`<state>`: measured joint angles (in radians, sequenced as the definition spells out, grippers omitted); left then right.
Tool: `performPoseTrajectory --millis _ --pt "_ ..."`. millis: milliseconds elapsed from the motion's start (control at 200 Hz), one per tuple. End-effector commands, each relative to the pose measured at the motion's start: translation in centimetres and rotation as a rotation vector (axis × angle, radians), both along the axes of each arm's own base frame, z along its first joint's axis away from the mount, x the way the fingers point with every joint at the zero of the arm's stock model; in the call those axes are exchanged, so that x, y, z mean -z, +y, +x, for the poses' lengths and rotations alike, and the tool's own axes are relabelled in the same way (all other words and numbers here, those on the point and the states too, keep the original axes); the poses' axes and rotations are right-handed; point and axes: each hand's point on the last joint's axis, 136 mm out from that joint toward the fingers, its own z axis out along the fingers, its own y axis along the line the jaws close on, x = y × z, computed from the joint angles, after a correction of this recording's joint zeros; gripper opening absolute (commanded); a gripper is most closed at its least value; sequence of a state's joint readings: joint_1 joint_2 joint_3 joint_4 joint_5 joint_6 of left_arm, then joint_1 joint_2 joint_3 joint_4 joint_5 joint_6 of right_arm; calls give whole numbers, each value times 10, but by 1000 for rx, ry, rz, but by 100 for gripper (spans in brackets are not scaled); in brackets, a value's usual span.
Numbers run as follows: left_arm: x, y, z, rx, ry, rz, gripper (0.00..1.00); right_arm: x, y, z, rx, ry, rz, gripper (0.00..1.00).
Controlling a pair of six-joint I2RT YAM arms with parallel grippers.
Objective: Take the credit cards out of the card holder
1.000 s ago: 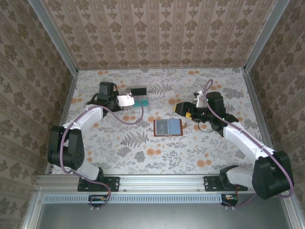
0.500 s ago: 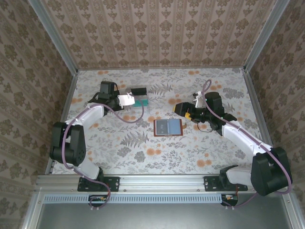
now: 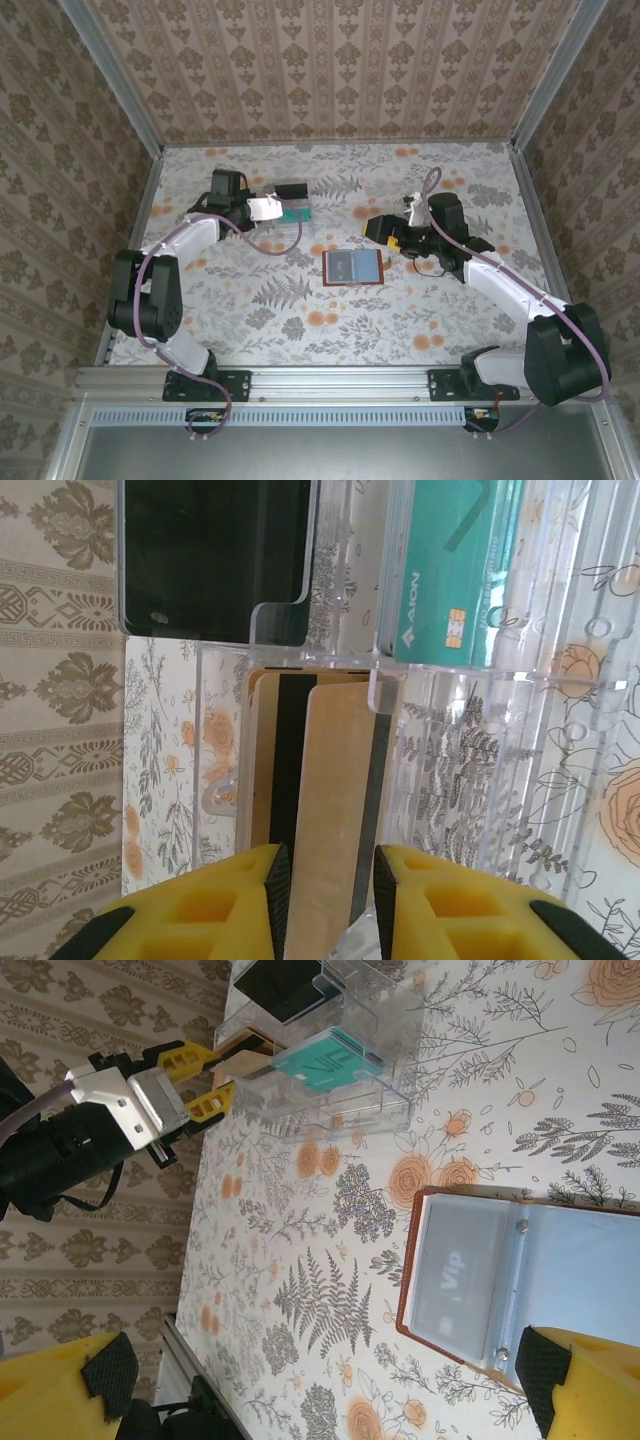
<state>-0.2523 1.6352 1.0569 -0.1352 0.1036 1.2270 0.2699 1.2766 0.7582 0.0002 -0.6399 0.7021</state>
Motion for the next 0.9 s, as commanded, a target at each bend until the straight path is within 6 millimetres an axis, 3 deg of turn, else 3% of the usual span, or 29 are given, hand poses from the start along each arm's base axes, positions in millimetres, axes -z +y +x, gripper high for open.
performPoseTrajectory --millis 0,285,490,755,890 --pt "-14 2 15 -29 -43 -22 31 -16 3 7 -16 -46 22 100" --pt "-31 8 34 -115 -96 -61 32 -17 4 7 -19 -46 26 100" --pt "-30 10 35 -133 -93 -73 32 -18 5 6 -24 -45 28 100" --pt "-39 0 10 -82 -3 -175 44 -17 3 3 -17 -47 28 100" --pt "-28 2 2 -66 23 -156 51 -16 3 3 -18 -44 34 100"
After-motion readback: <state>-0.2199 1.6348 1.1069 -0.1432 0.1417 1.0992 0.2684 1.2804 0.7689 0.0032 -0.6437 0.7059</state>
